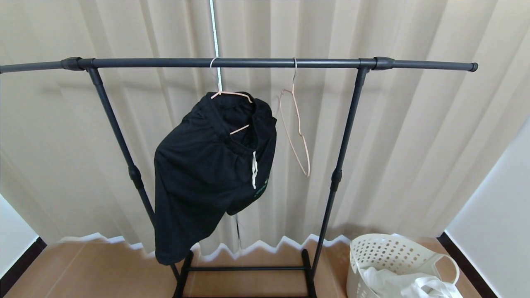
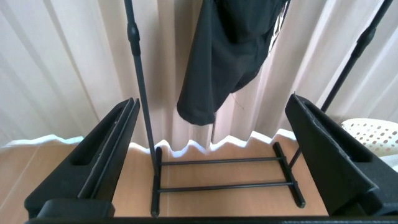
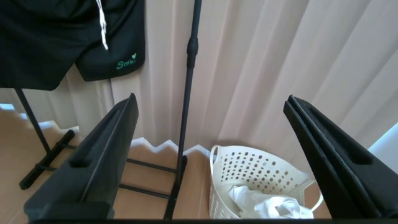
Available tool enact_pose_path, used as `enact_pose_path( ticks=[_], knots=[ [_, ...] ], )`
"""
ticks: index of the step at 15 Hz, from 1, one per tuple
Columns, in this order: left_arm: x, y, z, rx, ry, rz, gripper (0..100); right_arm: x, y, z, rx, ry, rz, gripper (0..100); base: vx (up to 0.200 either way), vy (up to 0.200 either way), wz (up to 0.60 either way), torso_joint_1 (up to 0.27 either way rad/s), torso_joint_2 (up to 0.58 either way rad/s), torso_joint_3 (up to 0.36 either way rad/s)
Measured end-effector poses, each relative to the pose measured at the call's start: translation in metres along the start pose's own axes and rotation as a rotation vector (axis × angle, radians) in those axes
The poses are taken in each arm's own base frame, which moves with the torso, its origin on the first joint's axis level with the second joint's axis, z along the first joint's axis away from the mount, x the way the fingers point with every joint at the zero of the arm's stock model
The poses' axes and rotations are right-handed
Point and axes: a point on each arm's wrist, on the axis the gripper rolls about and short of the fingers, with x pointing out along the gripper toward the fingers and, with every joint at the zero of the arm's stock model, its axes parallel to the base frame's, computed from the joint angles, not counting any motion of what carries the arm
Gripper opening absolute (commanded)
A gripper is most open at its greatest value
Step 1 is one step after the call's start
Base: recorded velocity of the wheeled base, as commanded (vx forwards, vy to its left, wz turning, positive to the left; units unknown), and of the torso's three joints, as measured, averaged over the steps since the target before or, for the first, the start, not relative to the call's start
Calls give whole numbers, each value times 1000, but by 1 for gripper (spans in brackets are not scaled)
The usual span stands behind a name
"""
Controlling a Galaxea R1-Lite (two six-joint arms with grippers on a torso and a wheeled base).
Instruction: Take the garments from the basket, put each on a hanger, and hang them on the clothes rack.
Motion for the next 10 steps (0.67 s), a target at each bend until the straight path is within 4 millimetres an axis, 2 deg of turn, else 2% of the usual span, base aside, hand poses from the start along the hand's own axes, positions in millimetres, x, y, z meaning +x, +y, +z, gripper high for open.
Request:
enact_pose_path(
  ticks=[5, 10],
  knots=[
    [0, 0, 0, 0, -1, 0, 100, 0, 0, 0, 4, -1, -2, 100, 0, 0, 0, -163, 514, 357],
    [0, 0, 0, 0, -1, 0, 100, 0, 0, 0, 4, -1, -2, 100, 0, 0, 0, -114, 484, 362]
  ],
)
